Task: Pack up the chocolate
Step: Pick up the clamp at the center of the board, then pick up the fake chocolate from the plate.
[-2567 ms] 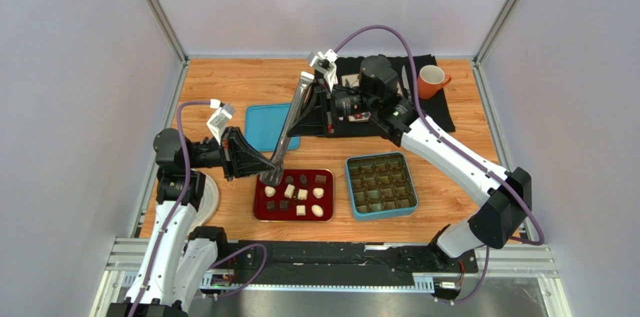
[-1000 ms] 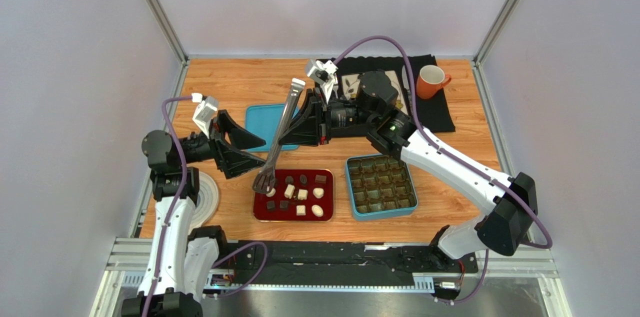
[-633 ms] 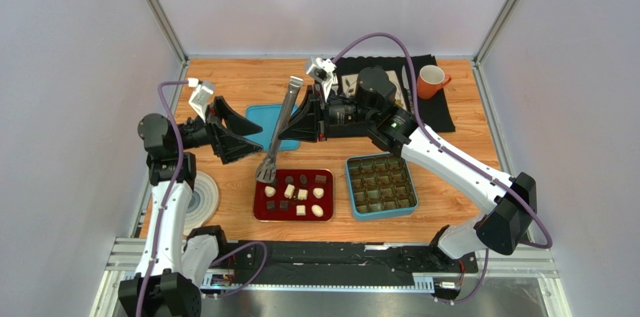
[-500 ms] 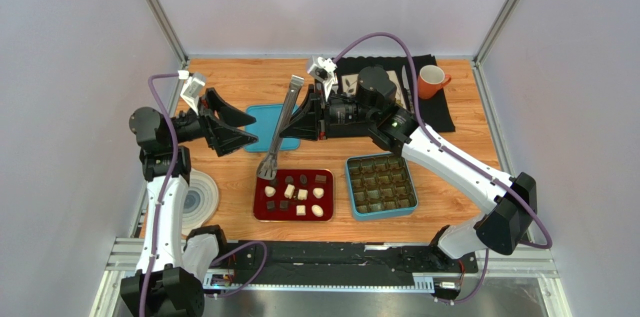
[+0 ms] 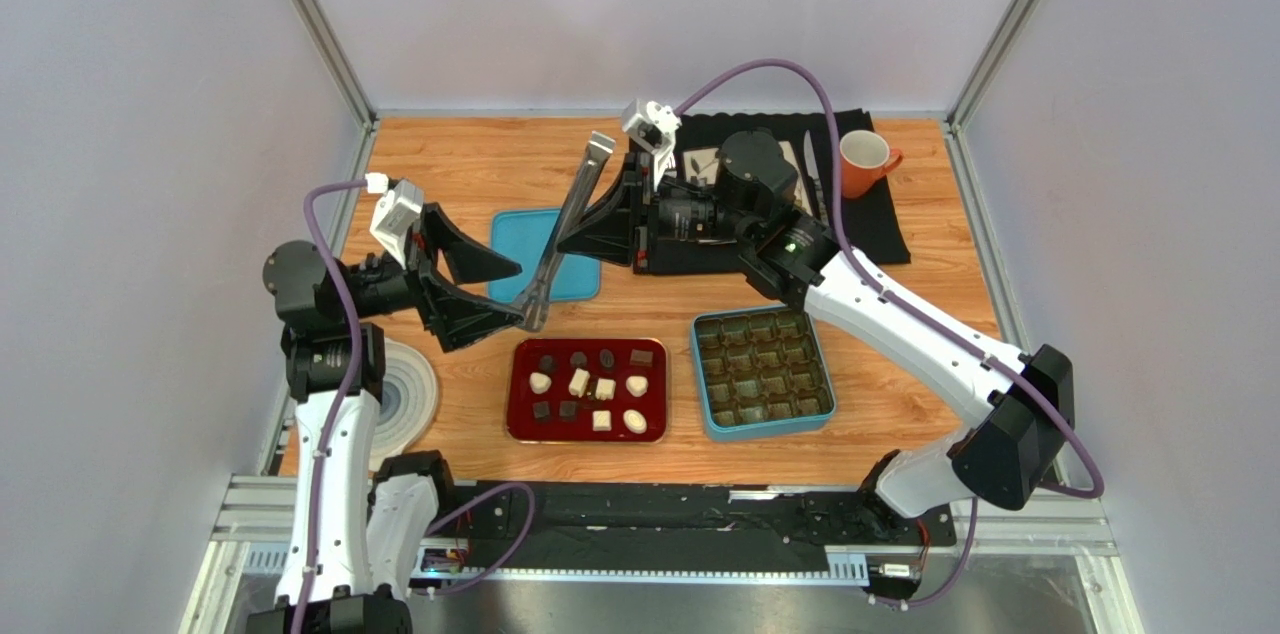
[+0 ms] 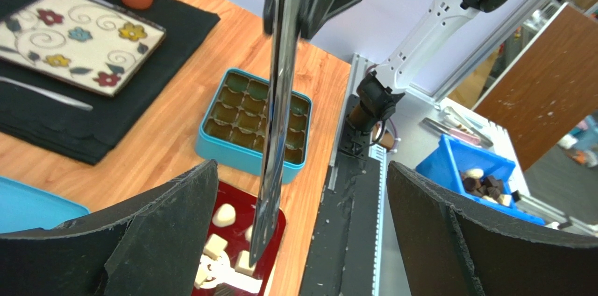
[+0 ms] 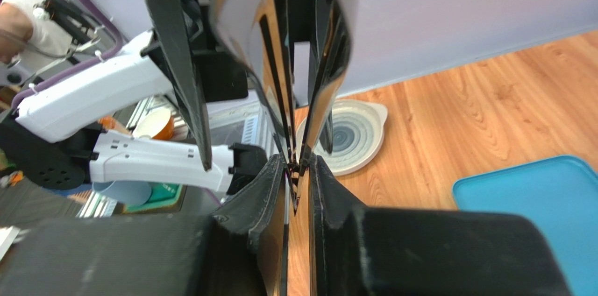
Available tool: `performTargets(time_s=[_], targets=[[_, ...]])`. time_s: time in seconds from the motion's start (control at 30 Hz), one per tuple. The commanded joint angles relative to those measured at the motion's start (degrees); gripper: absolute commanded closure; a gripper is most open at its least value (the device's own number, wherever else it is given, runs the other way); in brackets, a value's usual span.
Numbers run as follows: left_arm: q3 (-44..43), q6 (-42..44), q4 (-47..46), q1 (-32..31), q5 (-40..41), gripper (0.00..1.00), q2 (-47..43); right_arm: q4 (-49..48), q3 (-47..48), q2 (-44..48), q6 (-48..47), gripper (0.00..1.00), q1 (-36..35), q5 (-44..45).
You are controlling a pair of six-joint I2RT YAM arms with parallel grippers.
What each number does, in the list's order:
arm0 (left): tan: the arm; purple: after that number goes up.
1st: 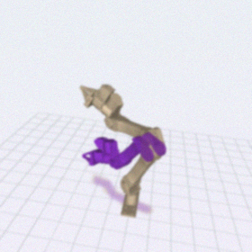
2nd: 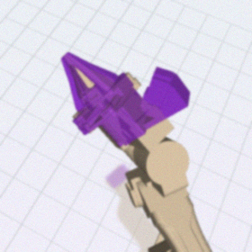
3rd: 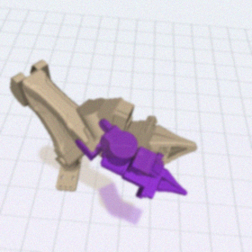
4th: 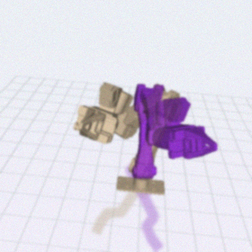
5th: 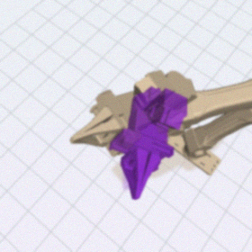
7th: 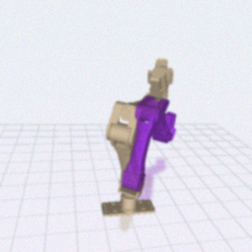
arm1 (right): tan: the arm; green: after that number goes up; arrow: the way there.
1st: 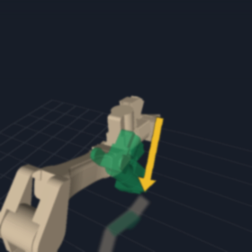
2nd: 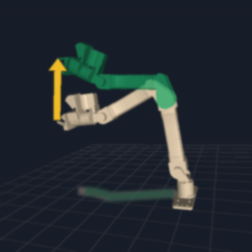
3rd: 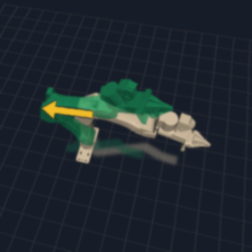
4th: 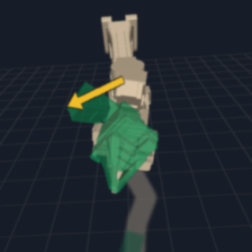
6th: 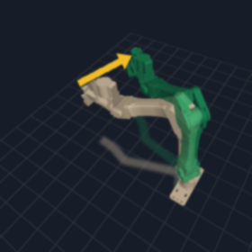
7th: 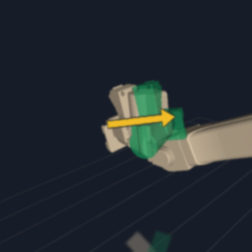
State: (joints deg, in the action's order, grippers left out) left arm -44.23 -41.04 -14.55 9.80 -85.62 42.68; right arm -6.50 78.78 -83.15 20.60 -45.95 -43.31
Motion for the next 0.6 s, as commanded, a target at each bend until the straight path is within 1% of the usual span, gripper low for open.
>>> performTargets(time_s=[0.0,0.1,0.23,0.33,0.43,0.53,0.57], targets=[[1.95,0.69,-0.48,-1.10,-15.71,0.03,1.01,-8.17,-0.56,3.43,2.34,1.00,0.78,4.81],[3.35,0.78,-0.83,-1.28,-15.63,0.04,1.09,-11.68,-2.23,4.05,4.27,1.00,1.22,5.34],[4.15,0.17,-2.50,-1.28,-15.63,0.05,1.71,-12.92,-2.06,3.70,5.59,1.00,1.31,4.20],[4.15,0.52,-2.07,-1.19,-15.71,0.07,1.97,-13.79,-2.32,3.61,6.29,1.00,1.31,4.46],[4.24,2.10,-0.49,-1.37,-15.63,0.13,1.71,-17.21,-3.46,3.44,8.57,1.00,1.31,4.81],[4.41,2.28,-0.40,-1.63,-15.71,0.25,1.45,-19.50,-4.16,2.65,10.86,1.00,1.39,4.20],[4.41,2.36,-0.40,-1.63,-15.63,0.35,1.45,-19.86,-4.77,2.21,11.13,1.00,1.31,4.11]])
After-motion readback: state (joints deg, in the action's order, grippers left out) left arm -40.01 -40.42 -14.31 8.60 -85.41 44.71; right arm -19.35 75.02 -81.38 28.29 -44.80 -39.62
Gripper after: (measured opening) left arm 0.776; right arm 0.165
